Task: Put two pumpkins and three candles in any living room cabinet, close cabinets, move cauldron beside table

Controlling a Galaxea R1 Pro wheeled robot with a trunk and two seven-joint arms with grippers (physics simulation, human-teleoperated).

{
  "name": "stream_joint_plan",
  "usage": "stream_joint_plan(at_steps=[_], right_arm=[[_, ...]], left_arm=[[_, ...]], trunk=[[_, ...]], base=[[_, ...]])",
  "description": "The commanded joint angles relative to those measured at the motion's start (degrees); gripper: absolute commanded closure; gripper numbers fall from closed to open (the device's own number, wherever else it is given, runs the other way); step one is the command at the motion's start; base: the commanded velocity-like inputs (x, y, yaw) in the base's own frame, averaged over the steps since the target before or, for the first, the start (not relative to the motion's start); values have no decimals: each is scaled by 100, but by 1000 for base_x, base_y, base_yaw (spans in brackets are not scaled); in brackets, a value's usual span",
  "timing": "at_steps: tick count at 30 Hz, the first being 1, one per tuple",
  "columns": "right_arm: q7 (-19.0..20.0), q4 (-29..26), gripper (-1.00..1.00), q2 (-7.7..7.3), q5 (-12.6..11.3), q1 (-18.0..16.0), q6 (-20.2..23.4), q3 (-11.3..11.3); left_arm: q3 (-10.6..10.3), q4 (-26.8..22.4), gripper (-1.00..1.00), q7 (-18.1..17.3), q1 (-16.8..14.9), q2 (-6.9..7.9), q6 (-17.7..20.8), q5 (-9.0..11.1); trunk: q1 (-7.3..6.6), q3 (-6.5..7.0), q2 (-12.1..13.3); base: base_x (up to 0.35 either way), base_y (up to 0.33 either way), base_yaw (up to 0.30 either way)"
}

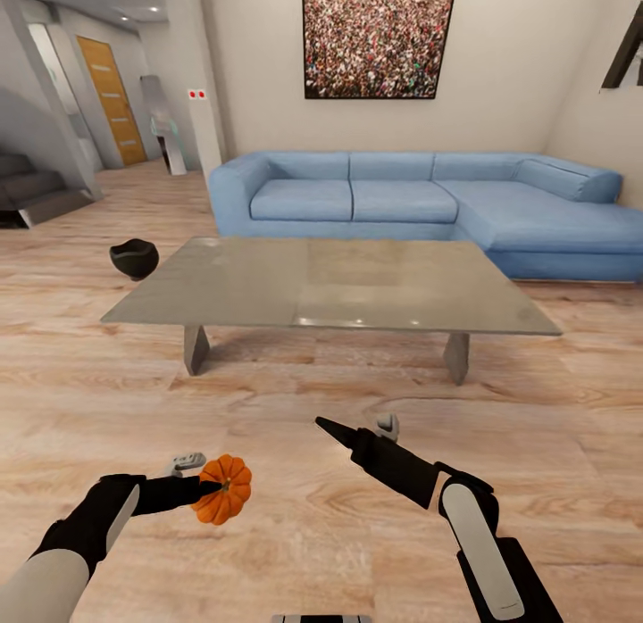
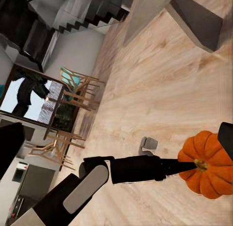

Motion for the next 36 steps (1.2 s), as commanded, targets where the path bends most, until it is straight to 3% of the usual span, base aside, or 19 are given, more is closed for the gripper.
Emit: stream_joint_plan(at_steps=[1, 7, 21, 36], right_arm=[[17, 1, -100, 3, 9, -4, 27, -8], [17, 1, -100, 3, 9, -4, 30, -10], [17, 1, -100, 5, 9, -4, 23, -5], [17, 1, -100, 5, 9, -4, 23, -9]], left_arm=[[27, -8, 100, -34, -1, -1, 56, 31], [25, -8, 100, -34, -1, 0, 56, 29], [26, -8, 100, -34, -1, 0, 56, 30], [27, -8, 100, -34, -1, 0, 59, 29]], trunk=[[-4, 18, 0], [-19, 151, 8], [-19, 151, 8], [-58, 484, 28]], base=[[0, 0, -288], [0, 0, -288], [0, 0, -288], [0, 0, -288]])
